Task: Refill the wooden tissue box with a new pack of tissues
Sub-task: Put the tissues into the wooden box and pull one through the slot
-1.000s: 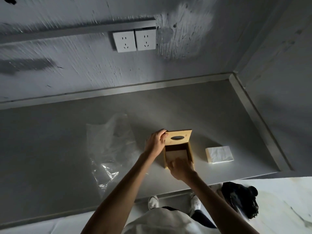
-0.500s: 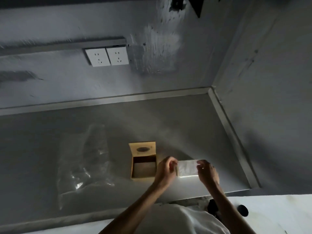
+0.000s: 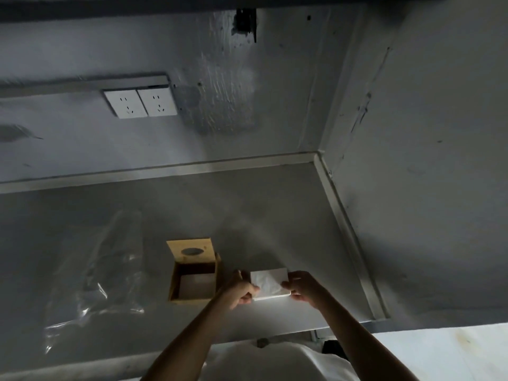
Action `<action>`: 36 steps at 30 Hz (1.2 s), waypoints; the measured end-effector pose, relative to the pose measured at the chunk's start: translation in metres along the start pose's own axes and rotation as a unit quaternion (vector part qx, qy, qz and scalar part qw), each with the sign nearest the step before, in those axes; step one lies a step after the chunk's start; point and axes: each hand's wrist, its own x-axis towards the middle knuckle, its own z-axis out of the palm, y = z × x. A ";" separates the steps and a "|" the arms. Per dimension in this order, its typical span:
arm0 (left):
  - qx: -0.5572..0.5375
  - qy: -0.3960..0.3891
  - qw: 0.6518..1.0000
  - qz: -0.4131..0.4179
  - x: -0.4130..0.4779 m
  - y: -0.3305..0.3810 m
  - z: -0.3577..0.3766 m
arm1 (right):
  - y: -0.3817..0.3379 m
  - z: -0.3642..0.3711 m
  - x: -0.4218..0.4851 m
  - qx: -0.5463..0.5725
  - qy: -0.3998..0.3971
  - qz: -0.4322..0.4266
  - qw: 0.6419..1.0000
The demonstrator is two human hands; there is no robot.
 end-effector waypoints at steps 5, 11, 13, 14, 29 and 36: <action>0.061 0.001 0.997 0.038 -0.002 -0.007 0.001 | 0.013 -0.005 0.001 -0.055 0.020 -0.083 0.995; 0.092 0.012 0.993 0.072 -0.009 -0.018 0.004 | 0.026 -0.003 0.008 -0.048 0.036 -0.090 0.994; 0.077 0.008 0.995 0.065 -0.008 -0.016 0.005 | 0.022 -0.001 0.012 -0.028 0.042 -0.085 0.995; 0.064 -0.001 0.996 0.057 -0.009 -0.014 0.006 | 0.019 0.000 0.013 -0.017 0.042 -0.084 0.995; 0.145 -0.008 0.977 0.157 -0.017 -0.013 0.000 | 0.053 0.005 0.019 -0.168 0.104 -0.219 0.955; 0.307 0.003 0.916 0.260 -0.024 -0.030 0.011 | 0.059 0.007 0.000 -0.229 0.077 -0.259 0.935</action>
